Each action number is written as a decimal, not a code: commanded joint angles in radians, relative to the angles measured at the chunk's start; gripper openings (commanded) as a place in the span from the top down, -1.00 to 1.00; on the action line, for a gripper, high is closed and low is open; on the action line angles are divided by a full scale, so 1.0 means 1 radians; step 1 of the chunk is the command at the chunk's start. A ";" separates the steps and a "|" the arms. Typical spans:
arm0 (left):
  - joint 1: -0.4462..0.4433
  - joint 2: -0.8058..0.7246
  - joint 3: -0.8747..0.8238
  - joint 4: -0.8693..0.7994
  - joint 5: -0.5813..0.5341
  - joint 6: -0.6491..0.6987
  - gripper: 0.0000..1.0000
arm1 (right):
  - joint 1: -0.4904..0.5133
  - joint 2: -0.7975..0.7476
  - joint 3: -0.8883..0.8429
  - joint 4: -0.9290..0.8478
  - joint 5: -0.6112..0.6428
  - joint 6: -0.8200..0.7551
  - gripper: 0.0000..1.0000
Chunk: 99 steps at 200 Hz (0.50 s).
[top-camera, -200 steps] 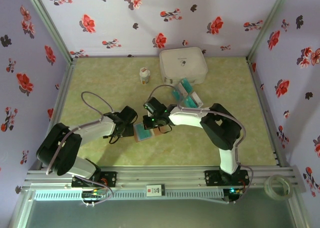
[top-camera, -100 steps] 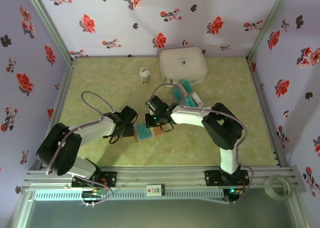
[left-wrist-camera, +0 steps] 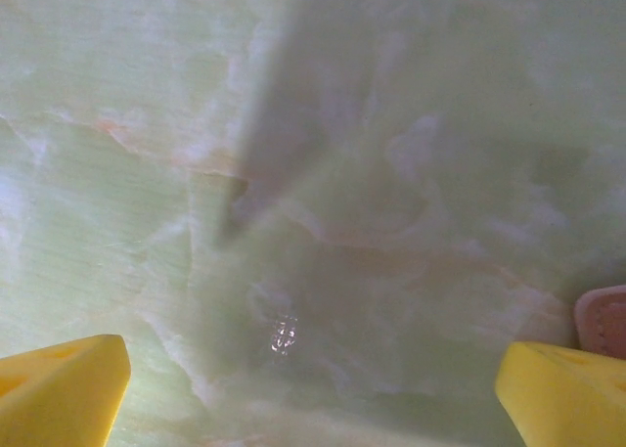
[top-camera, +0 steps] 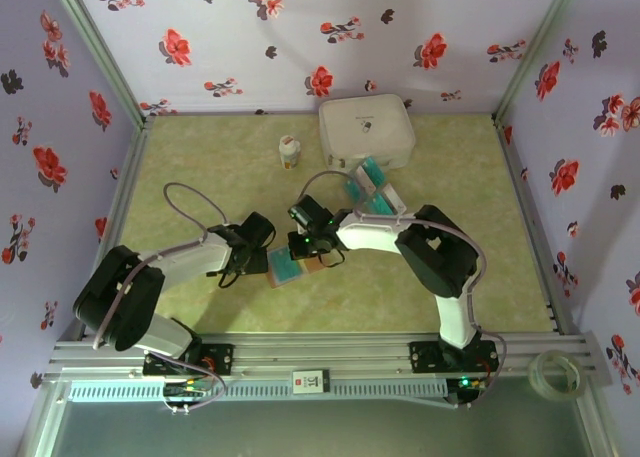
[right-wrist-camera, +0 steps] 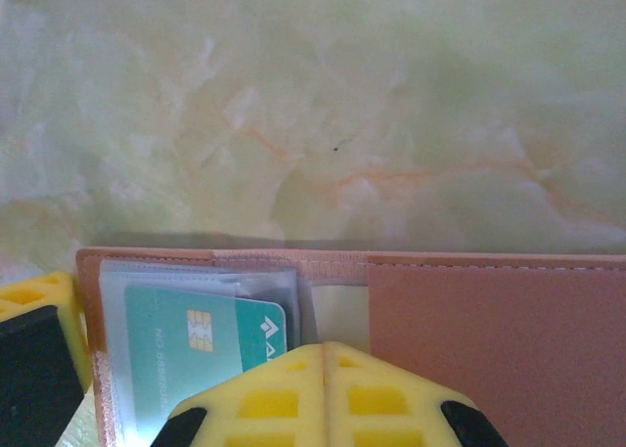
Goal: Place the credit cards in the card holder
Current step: Insert the credit card into the card slot.
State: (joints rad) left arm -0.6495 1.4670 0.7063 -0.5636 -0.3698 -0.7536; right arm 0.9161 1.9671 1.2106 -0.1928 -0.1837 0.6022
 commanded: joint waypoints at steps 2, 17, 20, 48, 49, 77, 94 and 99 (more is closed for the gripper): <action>0.005 0.057 -0.020 0.039 0.011 0.008 -1.00 | 0.014 0.029 0.031 -0.011 -0.018 -0.001 1.00; 0.005 0.059 -0.019 0.040 0.011 0.007 -0.99 | 0.020 0.035 0.038 -0.011 -0.022 0.002 1.00; 0.005 0.059 -0.020 0.040 0.011 0.007 -0.99 | 0.022 0.037 0.039 -0.010 -0.024 0.001 1.00; 0.005 0.060 -0.020 0.040 0.011 0.007 -0.99 | 0.036 0.041 0.044 -0.008 -0.027 0.005 1.00; 0.005 0.061 -0.021 0.040 0.012 0.007 -0.99 | 0.035 0.042 0.044 -0.009 -0.027 0.004 1.00; 0.005 0.061 -0.020 0.040 0.014 0.007 -0.99 | 0.045 0.042 0.044 -0.001 -0.029 0.010 1.00; 0.005 0.062 -0.020 0.042 0.013 0.007 -0.99 | 0.052 0.044 0.044 0.008 -0.036 0.018 1.00; 0.005 0.061 -0.020 0.041 0.013 0.007 -0.99 | 0.054 0.044 0.044 0.011 -0.037 0.020 1.00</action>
State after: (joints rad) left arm -0.6498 1.4673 0.7063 -0.5636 -0.3698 -0.7532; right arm 0.9352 1.9900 1.2366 -0.1917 -0.1856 0.6037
